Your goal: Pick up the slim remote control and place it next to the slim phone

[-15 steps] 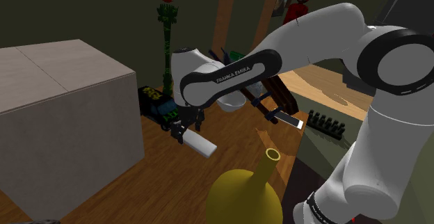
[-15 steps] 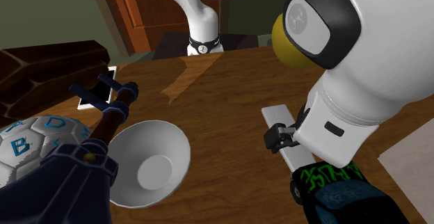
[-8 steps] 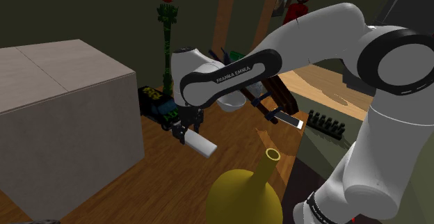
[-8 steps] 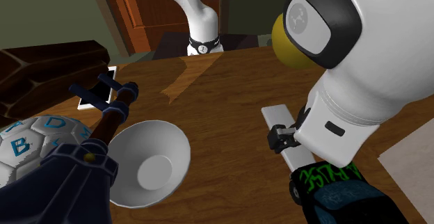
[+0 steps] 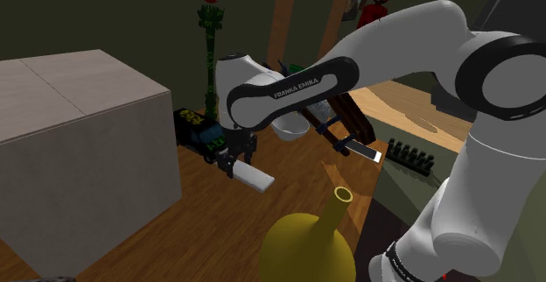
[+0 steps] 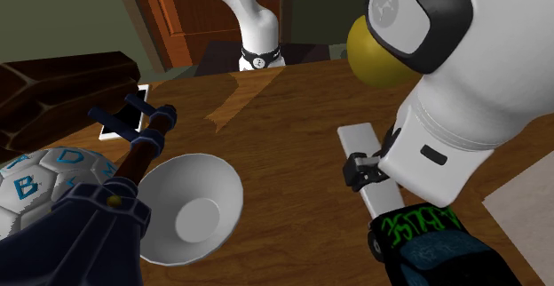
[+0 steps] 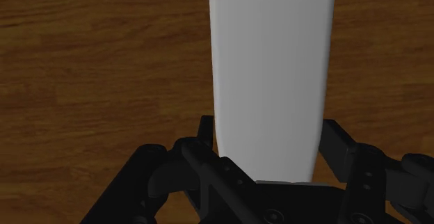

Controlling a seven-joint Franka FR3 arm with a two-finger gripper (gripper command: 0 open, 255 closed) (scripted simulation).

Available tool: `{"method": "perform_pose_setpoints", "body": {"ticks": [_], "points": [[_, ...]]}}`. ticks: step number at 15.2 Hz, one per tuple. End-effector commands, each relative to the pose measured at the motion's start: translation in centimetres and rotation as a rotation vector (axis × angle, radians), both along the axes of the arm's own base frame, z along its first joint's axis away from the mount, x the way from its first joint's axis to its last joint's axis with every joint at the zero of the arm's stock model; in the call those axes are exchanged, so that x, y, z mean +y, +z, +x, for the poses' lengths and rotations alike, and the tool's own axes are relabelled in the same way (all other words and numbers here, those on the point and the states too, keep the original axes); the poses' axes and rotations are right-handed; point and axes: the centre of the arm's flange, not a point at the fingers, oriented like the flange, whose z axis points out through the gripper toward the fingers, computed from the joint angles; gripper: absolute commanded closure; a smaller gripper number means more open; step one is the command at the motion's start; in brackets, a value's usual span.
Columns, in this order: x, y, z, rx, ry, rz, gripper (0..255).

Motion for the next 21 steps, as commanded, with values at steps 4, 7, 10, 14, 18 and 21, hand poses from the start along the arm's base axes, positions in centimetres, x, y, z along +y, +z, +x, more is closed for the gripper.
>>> {"method": "perform_pose_setpoints", "body": {"ticks": [4, 7, 10, 14, 18, 21], "points": [[0.0, 2.7, 0.1, -0.001, -0.001, 0.0, 255], [0.0, 4.3, 0.1, -0.001, -0.001, 0.0, 255], [0.0, 5.9, 0.1, -0.001, -0.001, 0.0, 255], [-1.1, 7.0, -0.6, -0.001, -0.001, 0.0, 255], [-5.8, 7.0, -3.1, -0.001, -0.001, 0.0, 255], [-9.3, 7.1, -4.9, -0.001, -0.001, 0.0, 255]]}}
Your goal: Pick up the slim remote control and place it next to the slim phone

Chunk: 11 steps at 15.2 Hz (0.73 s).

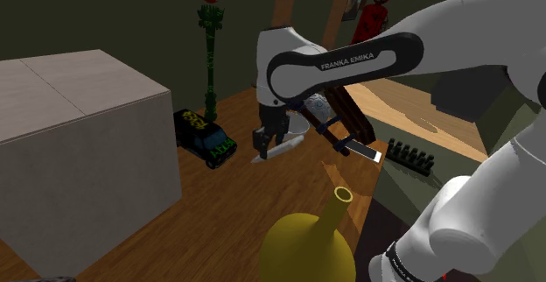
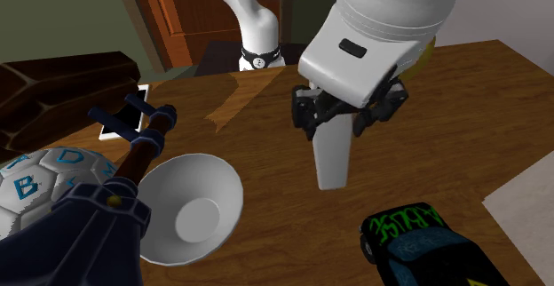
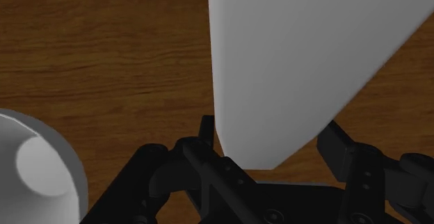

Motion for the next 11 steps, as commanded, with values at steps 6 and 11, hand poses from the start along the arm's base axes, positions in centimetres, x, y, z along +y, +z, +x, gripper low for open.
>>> {"method": "perform_pose_setpoints", "body": {"ticks": [6, 11], "points": [[-8.1, -0.2, -4.3, 0.0, 0.001, 0.001, 255], [-13.9, -0.1, -7.4, 0.0, 0.001, 0.001, 255]]}}
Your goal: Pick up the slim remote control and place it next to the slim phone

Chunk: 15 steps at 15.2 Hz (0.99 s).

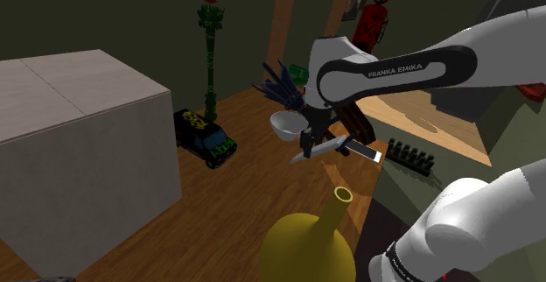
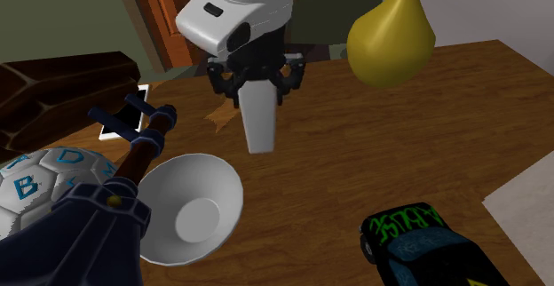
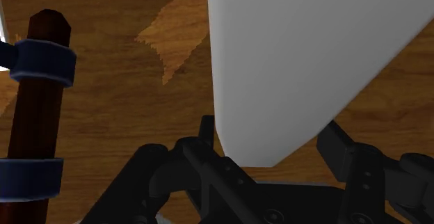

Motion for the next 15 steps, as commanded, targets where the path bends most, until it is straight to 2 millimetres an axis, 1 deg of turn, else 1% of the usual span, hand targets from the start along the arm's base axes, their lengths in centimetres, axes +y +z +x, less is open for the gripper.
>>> {"method": "perform_pose_setpoints", "body": {"ticks": [1, 5, 6, 15], "points": [[-2.6, 0.2, -1.5, 0.0, 0.001, 0.001, 255], [-7.3, 0.2, -4.0, 0.0, 0.001, 0.001, 255], [-9.1, 0.2, -5.0, 0.0, 0.001, 0.001, 255], [-9.0, -4.5, -5.0, 0.0, 0.001, 0.001, 255]]}}
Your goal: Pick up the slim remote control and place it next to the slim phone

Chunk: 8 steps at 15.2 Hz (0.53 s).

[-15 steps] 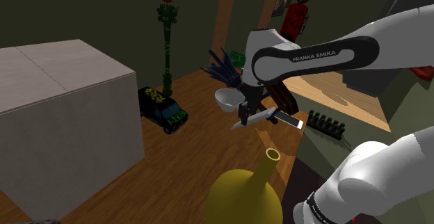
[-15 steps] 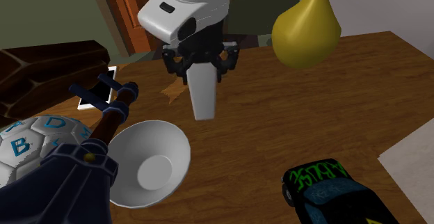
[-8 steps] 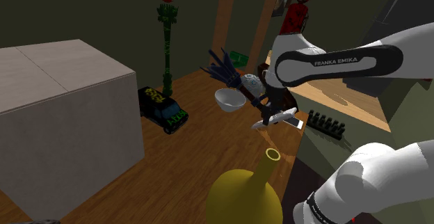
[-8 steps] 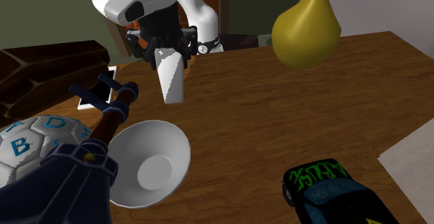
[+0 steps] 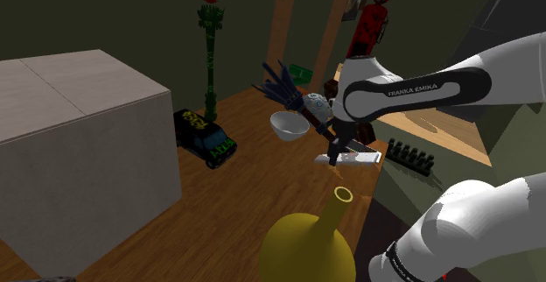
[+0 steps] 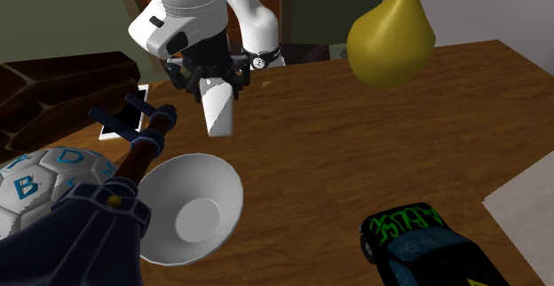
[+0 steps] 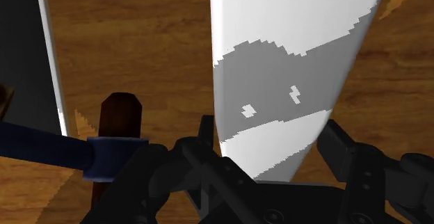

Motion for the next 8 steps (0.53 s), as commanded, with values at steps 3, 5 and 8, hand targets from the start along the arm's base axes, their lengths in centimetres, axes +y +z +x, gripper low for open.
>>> {"method": "perform_pose_setpoints", "body": {"ticks": [3, 5, 8], "points": [[0.0, -2.2, 0.1, 0.0, 0.001, 0.001, 255], [0.0, -3.3, 0.1, 0.0, 0.001, 0.001, 255], [0.0, -3.3, 0.1, 0.0, 0.001, 0.001, 255]]}}
